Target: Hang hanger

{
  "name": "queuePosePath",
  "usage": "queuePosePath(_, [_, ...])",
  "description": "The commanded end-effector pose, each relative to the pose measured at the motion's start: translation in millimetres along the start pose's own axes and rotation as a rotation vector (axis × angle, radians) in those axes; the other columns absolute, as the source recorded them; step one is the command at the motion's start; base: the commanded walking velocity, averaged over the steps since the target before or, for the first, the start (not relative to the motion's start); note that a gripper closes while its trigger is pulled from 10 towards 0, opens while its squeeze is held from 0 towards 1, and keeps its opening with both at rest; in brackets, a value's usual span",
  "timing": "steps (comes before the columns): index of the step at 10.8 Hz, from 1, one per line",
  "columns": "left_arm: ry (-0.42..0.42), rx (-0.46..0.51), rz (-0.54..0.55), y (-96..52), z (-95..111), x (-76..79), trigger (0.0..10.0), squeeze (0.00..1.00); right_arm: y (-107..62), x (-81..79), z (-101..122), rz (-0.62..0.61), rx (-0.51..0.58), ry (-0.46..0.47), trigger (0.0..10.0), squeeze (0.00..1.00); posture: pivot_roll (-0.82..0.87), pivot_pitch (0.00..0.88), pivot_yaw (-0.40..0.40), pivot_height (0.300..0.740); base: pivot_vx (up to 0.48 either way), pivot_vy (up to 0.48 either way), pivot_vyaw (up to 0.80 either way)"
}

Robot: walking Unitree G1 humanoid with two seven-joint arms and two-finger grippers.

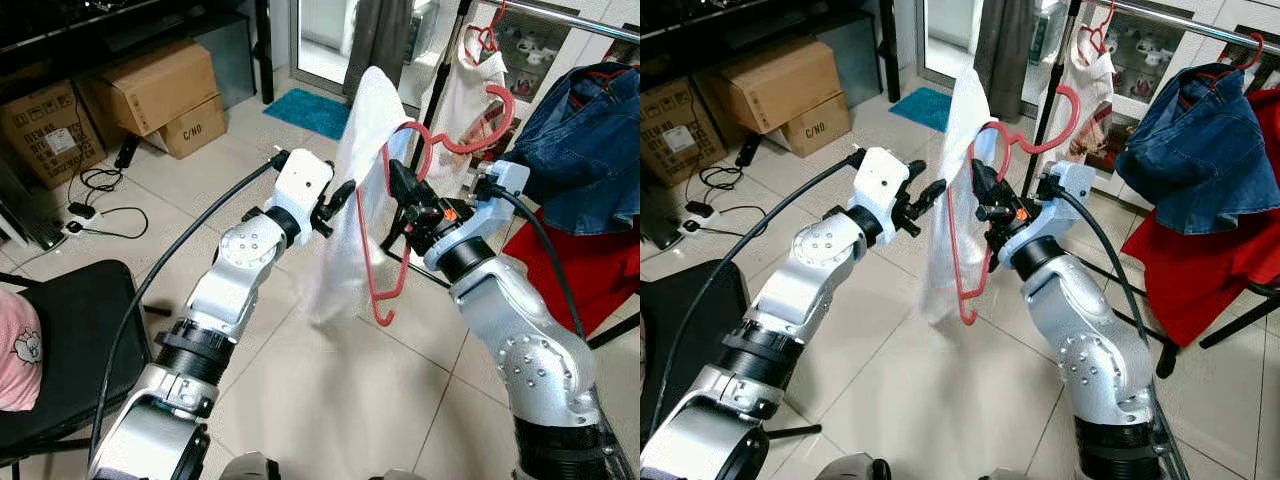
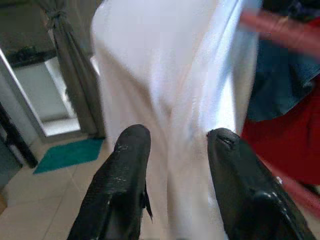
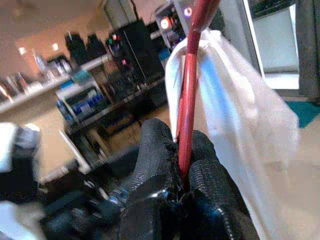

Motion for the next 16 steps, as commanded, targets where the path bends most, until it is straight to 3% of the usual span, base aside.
queuePosePath(1, [-0.066,0.099,-0.033,-7.0,19,1.9,10.0,0.00,-3.8,5.0,4,-0.009,-0.025,-0.075,10.0,0.00,-0.01,0.025,-0.008,0.740,0.000,0.000,0.00])
queuePosePath(2, [-0.196,0.202,-0.071,-18.1,36,0.9,10.0,0.00,-6.4,15.2,4,-0.032,-0.055,-0.114,10.0,0.00,-0.01,0.027,-0.008,0.740,0.000,0.000,0.00])
queuePosePath(3, [-0.244,0.289,-0.210,-40.6,53,5.1,10.0,1.00,-9.7,22.8,10,-0.024,-0.066,-0.130,10.0,0.00,0.00,0.030,-0.015,0.740,0.000,0.000,0.00])
queuePosePath(5, [-0.219,0.298,-0.263,-65.4,56,-14.4,10.0,1.00,-13.6,22.5,15,0.067,-0.102,-0.171,10.0,0.00,0.02,0.033,-0.025,0.740,0.000,0.000,0.00])
queuePosePath(6, [-0.172,0.270,-0.233,-75.1,54,-41.2,10.0,1.00,-18.2,18.3,16,0.151,-0.132,-0.195,10.0,0.00,0.02,0.033,-0.025,0.740,0.000,0.000,0.00])
queuePosePath(7, [-0.078,0.190,-0.164,-92.0,44,-90.4,10.0,1.00,-28.0,12.3,21,0.266,-0.180,-0.223,10.0,0.00,0.02,0.031,-0.025,0.740,0.000,0.000,0.00])
queuePosePath(8, [-0.012,0.126,-0.173,-107.6,35,-119.1,10.0,1.00,-38.4,7.2,25,0.362,-0.237,-0.259,10.0,0.00,0.02,0.032,-0.025,0.740,0.000,0.000,0.00])
queuePosePath(11, [0.038,0.037,-0.282,-127.1,18,-139.8,10.0,1.00,-57.5,0.2,32,0.539,-0.364,-0.330,10.0,0.00,0.02,0.033,-0.013,0.740,0.000,0.000,0.00])
queuePosePath(12, [0.036,0.020,-0.303,-128.9,10,-141.8,10.0,0.00,-61.6,-5.9,37,0.592,-0.368,-0.327,10.0,0.00,0.01,0.034,-0.018,0.740,0.000,0.000,0.00])
queuePosePath(14, [-0.032,0.036,-0.352,-125.9,2,-139.3,10.0,0.00,-71.3,-17.5,39,0.695,-0.405,-0.315,10.0,0.00,0.01,0.037,-0.026,0.740,0.000,0.000,0.00])
queuePosePath(16, [-0.066,0.059,-0.487,-113.3,-4,-118.8,10.0,0.00,-77.2,-28.8,40,0.768,-0.437,-0.303,10.0,0.00,0.01,0.039,-0.026,0.740,0.000,0.000,0.00])
Point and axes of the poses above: a point about 5 cm out from each wrist's last joint towards the gripper, its own y axis pointing out of the wrist towards the gripper, its own z axis along the axis of the wrist's last joint, x = y × z, the point moved 5 cm from there along y, pointing out of the wrist towards the gripper, and after that the axes turned 12 degrees about y, right-handed, at the moved point
